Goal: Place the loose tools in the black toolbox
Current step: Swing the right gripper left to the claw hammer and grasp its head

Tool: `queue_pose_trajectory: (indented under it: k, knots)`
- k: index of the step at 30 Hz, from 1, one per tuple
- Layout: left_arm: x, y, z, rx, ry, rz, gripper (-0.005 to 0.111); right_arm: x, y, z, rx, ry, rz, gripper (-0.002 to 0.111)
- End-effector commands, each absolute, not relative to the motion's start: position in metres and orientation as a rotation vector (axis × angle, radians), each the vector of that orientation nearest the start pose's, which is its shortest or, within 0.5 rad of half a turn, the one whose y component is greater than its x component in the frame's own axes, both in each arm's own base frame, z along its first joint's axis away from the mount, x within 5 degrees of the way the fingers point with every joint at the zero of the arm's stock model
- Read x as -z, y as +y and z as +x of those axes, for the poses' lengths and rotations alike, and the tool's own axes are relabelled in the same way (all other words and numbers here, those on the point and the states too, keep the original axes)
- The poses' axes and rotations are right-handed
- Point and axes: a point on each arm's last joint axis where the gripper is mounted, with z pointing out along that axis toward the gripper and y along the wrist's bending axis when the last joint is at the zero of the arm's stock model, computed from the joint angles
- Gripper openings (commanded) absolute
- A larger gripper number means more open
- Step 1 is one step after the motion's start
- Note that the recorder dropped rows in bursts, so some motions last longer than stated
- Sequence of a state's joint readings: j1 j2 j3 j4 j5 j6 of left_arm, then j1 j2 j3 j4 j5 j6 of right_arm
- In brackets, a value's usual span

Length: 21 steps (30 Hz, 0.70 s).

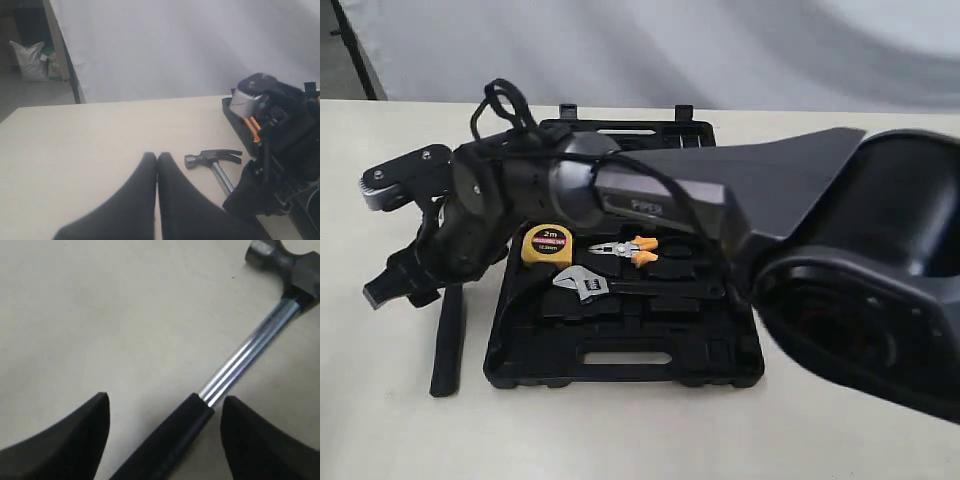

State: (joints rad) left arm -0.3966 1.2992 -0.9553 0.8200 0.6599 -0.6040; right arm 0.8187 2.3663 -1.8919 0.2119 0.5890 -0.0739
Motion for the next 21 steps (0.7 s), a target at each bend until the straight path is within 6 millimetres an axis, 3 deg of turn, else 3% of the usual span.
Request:
queue_pose_trajectory:
  k: [1, 5, 10, 21]
  knots:
    - [-0.307, -0.066, 0.263, -0.348, 2.223, 0.306, 0.001, -0.123, 0.393, 0.359, -0.405, 2.469, -1.007, 0.057]
    - [-0.307, -0.066, 0.263, -0.348, 2.223, 0.306, 0.001, -0.11, 0.394, 0.359, -0.351, 2.55, -1.045, 0.041]
    - [-0.307, -0.066, 0.263, -0.348, 2.223, 0.306, 0.001, -0.112, 0.401, 0.342, -0.356, 2.615, -1.102, 0.0]
    - [-0.307, -0.066, 0.263, -0.348, 2.223, 0.306, 0.001, -0.14, 0.41, 0.295, -0.407, 2.775, -1.265, 0.0]
